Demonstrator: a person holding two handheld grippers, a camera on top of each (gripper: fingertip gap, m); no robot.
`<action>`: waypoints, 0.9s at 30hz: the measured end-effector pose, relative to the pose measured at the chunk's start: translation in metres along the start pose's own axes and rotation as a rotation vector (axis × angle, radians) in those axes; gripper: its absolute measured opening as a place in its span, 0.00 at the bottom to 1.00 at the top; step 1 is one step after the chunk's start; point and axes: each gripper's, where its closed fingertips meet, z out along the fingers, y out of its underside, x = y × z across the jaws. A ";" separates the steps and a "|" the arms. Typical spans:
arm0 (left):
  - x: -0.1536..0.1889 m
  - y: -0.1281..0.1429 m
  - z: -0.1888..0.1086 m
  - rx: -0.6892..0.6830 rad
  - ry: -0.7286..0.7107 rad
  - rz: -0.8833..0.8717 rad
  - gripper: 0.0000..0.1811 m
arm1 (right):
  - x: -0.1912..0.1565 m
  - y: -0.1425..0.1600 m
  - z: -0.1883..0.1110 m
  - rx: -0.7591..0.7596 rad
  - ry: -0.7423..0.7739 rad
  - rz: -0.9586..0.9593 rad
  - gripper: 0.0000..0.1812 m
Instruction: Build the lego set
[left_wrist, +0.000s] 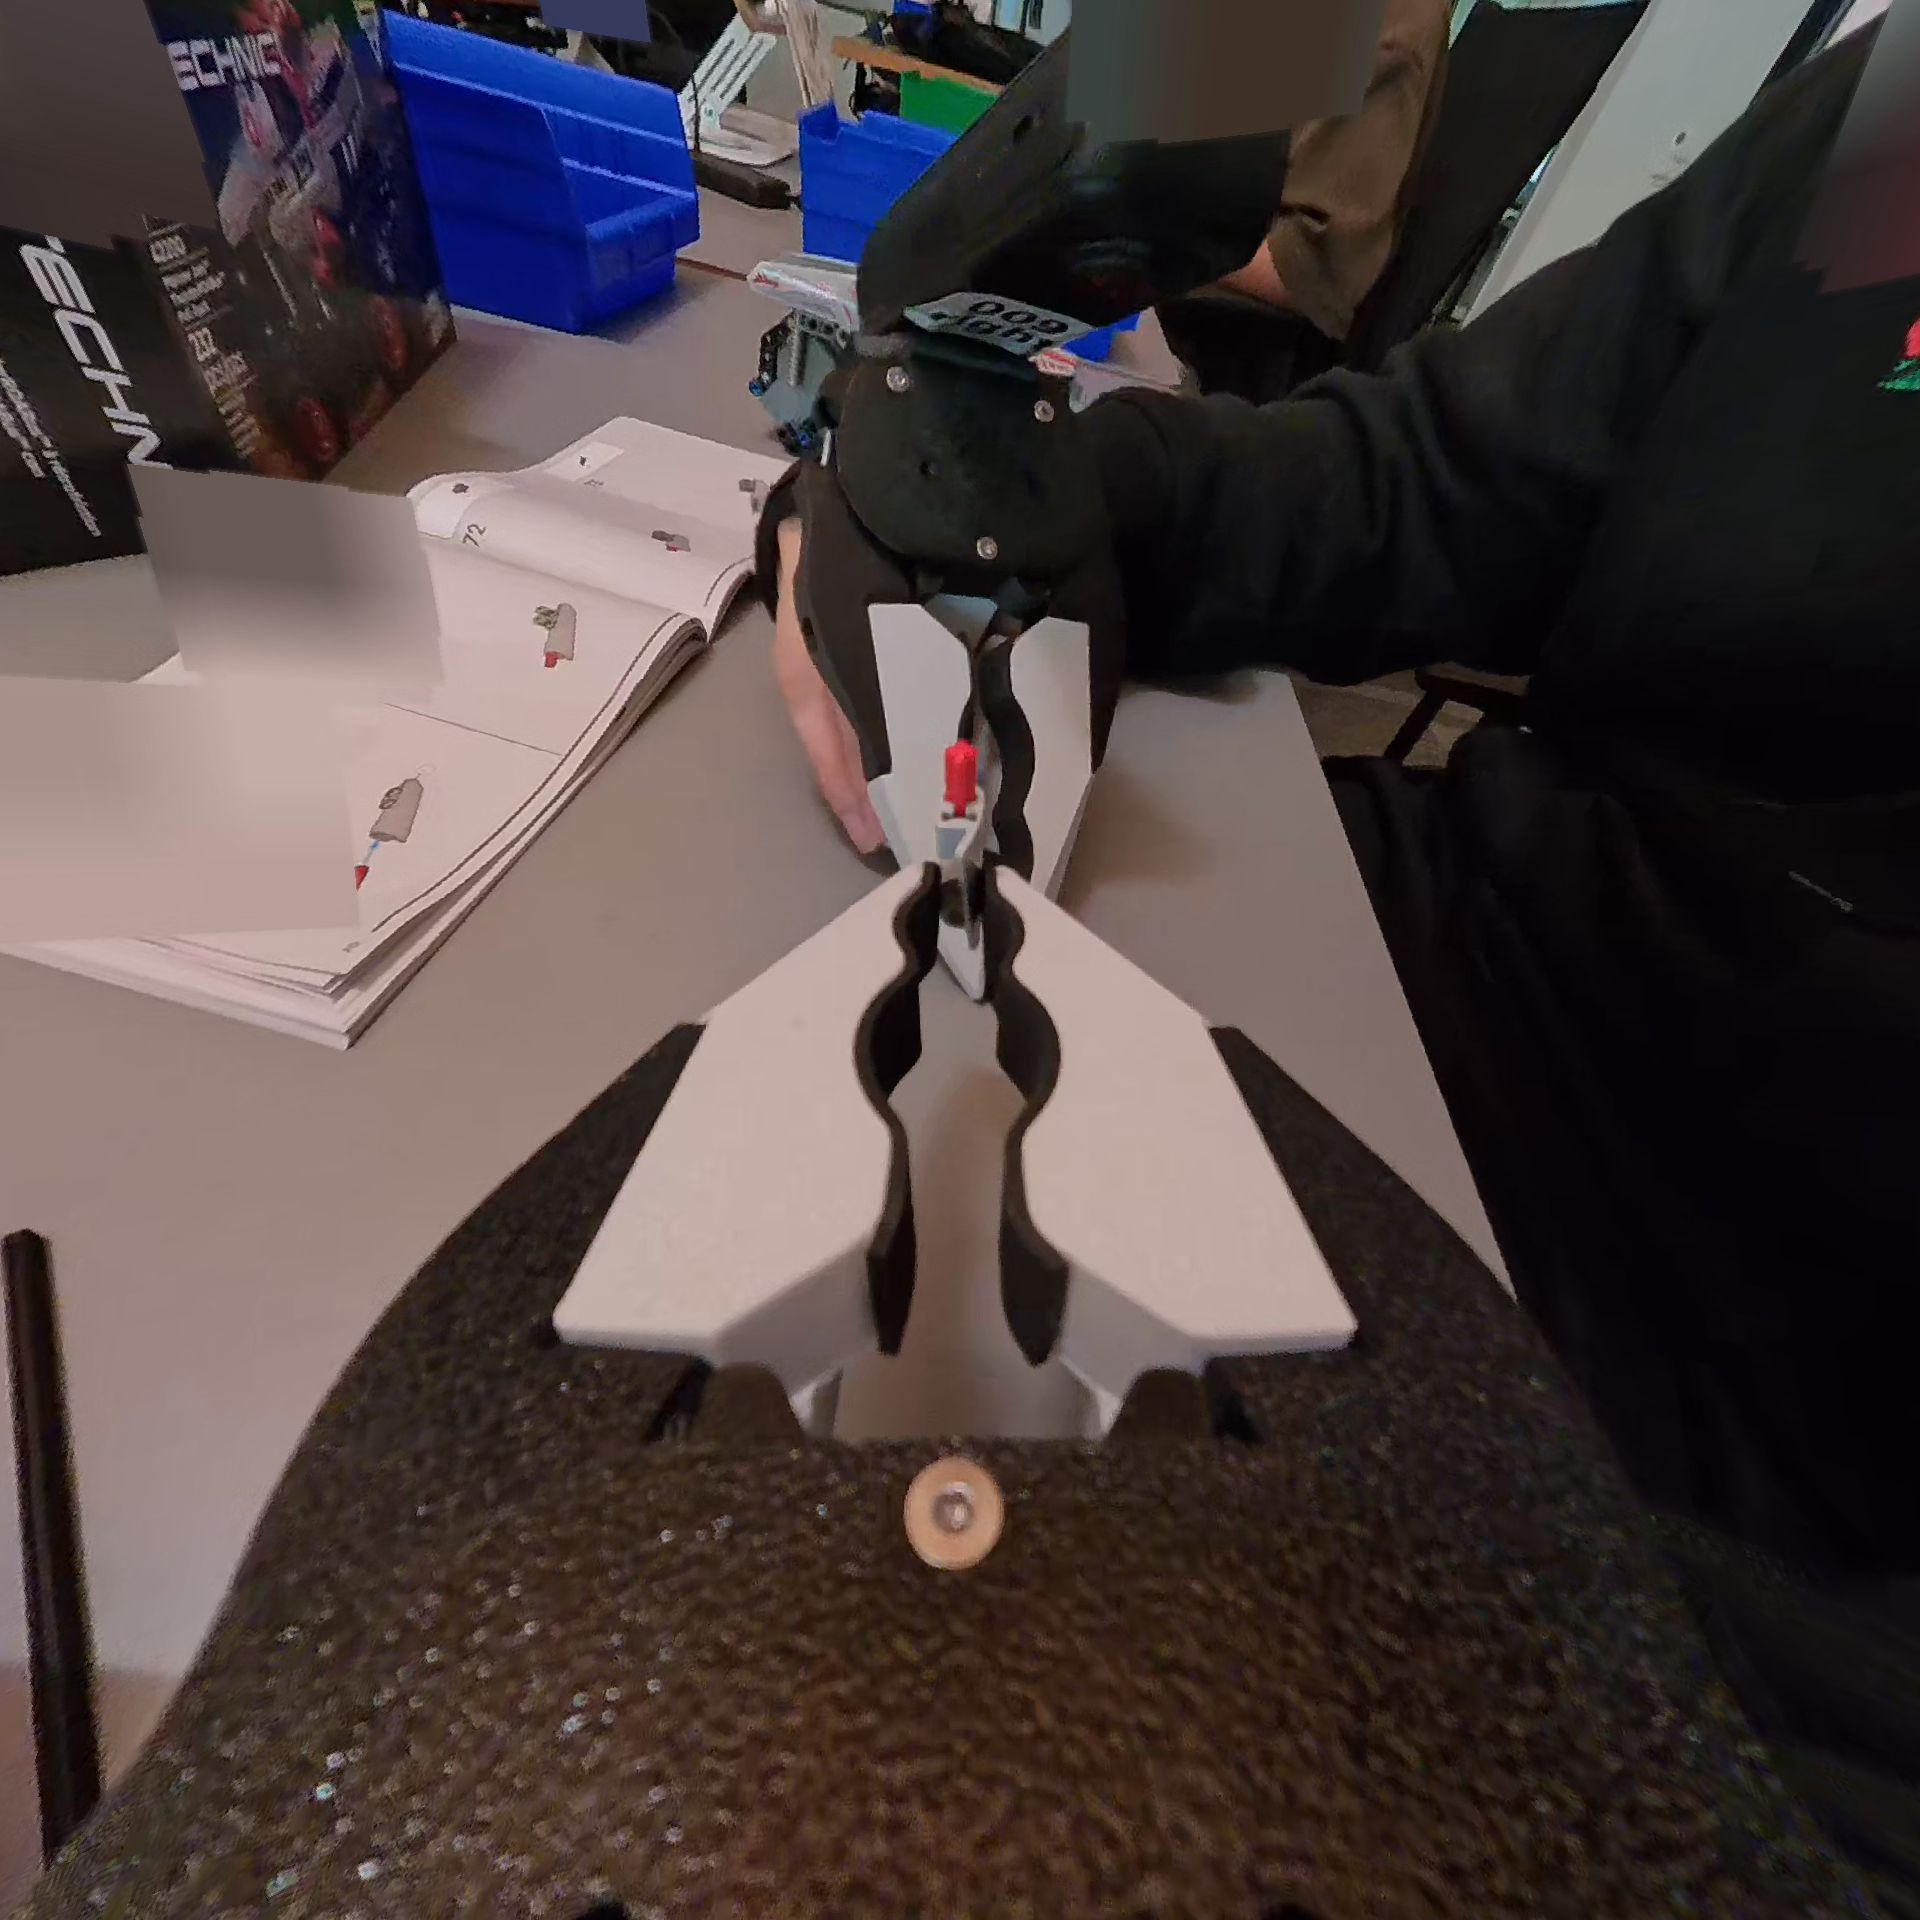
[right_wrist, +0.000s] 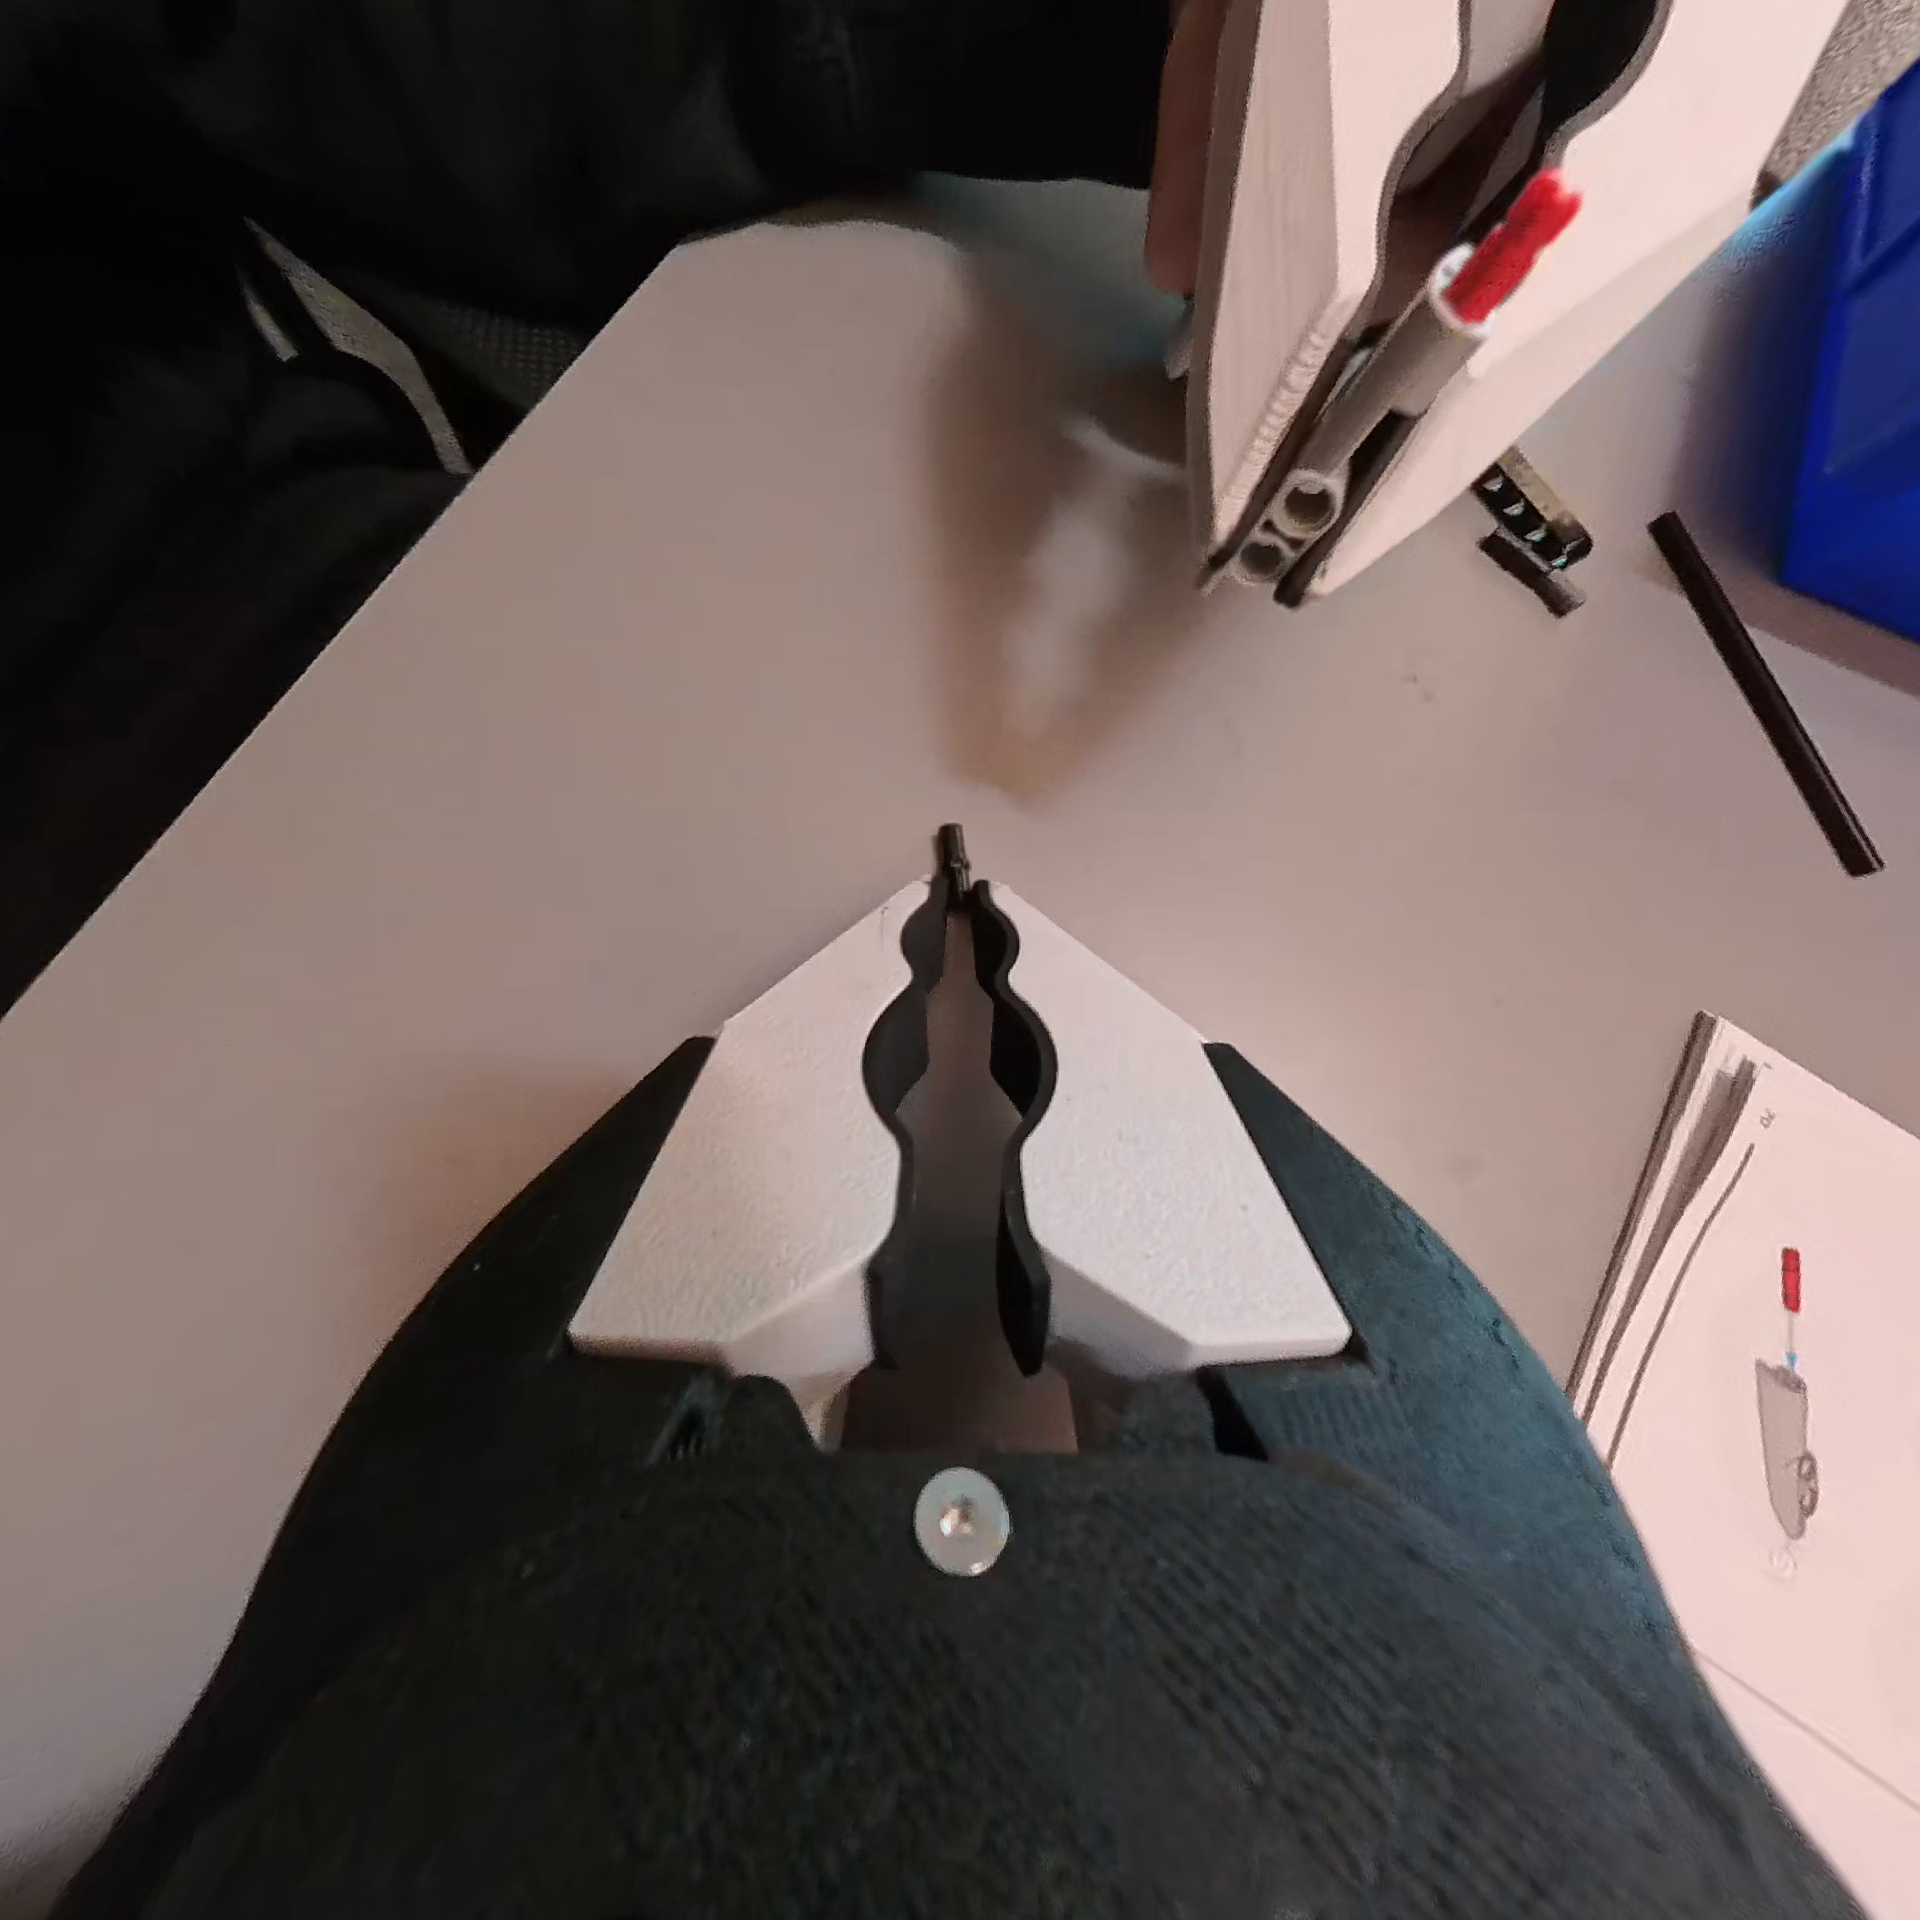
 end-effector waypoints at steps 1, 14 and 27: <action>0.000 0.001 0.001 -0.008 -0.001 -0.001 0.02 | 0.000 0.000 0.000 -0.002 0.019 0.007 0.01; -0.001 0.004 0.003 -0.029 -0.007 0.001 0.02 | 0.004 0.002 -0.003 -0.003 0.045 0.053 0.05; -0.001 0.002 0.002 -0.013 -0.006 -0.004 0.02 | 0.002 0.003 -0.011 -0.033 0.107 0.097 0.04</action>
